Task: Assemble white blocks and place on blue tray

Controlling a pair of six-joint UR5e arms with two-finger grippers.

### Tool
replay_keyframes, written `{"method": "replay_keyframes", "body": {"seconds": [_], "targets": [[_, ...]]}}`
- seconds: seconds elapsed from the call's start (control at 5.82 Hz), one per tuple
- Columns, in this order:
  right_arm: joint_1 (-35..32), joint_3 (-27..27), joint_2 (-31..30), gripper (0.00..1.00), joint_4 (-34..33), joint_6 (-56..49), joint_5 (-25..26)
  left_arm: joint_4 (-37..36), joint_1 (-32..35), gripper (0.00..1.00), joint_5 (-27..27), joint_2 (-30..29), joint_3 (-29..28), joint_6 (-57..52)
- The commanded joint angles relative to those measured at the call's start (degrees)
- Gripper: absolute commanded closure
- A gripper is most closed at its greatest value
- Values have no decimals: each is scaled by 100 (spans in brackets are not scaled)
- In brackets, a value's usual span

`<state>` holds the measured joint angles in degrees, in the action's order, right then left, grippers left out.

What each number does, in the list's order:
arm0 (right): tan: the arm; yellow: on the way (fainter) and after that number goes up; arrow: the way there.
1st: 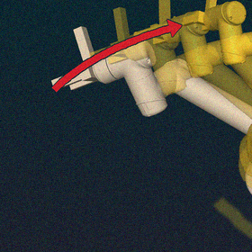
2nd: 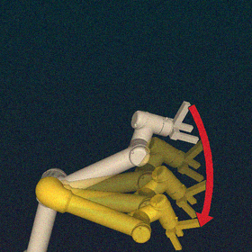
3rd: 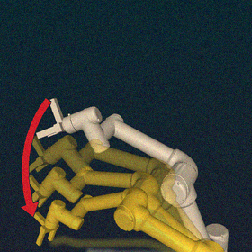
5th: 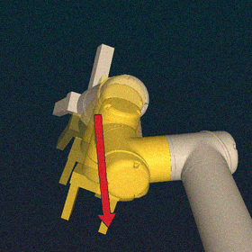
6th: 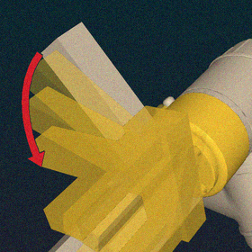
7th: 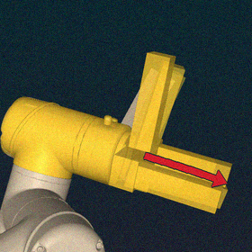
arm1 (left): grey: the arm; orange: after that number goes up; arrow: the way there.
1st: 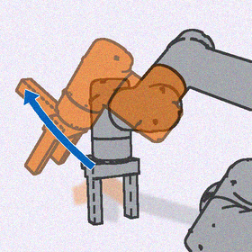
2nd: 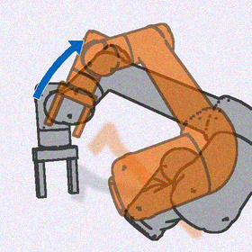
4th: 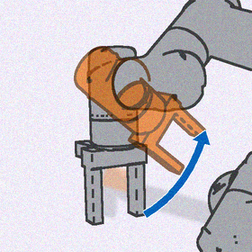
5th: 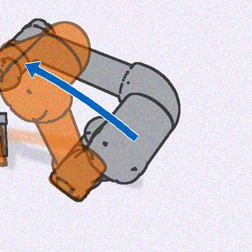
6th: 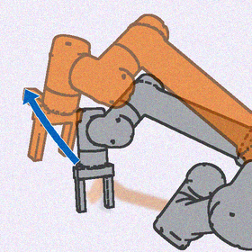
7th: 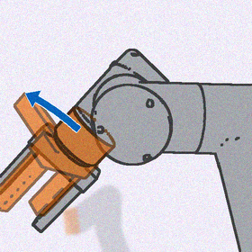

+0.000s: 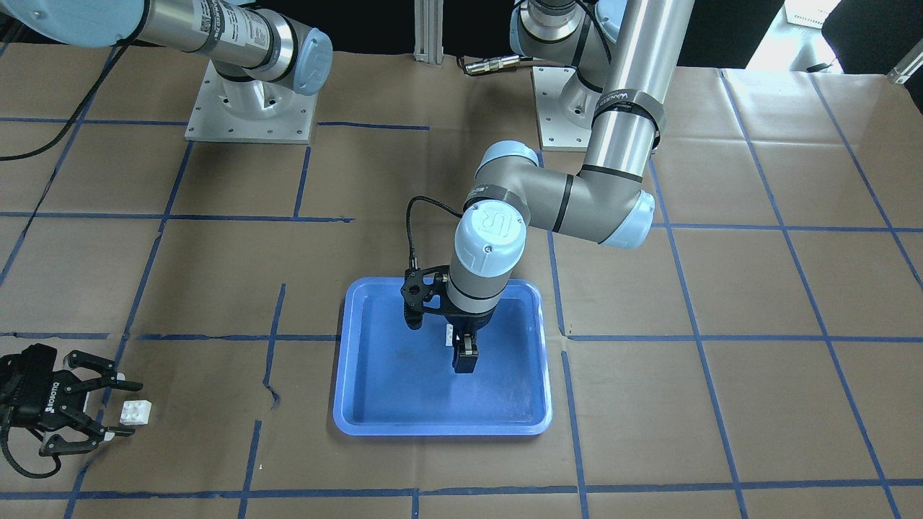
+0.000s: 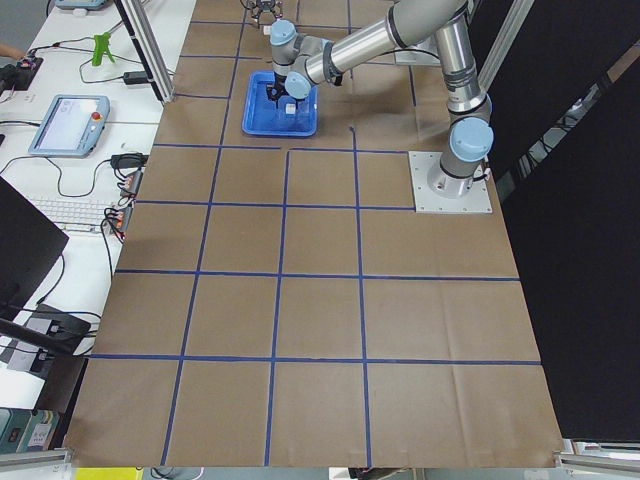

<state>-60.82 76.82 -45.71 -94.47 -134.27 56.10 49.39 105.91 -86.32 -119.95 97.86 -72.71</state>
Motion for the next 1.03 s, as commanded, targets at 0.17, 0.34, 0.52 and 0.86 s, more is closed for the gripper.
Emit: {"method": "replay_keyframes", "body": {"seconds": [0.17, 0.34, 0.52, 0.86], "targets": [[0, -70, -26, 69, -10, -98, 15, 1458, -219, 1, 10, 907, -493, -6], [0, -79, -87, 70, -1, -90, 15, 2460, -342, 1, 10, 1312, -879, -6], [0, -79, -166, 70, 34, 6, 6, 3132, -526, 1, 19, 1690, -1057, 81], [-87, 8, -866, 70, 174, 137, 32, 4276, -957, 1, -25, 2656, -997, 639]]}}
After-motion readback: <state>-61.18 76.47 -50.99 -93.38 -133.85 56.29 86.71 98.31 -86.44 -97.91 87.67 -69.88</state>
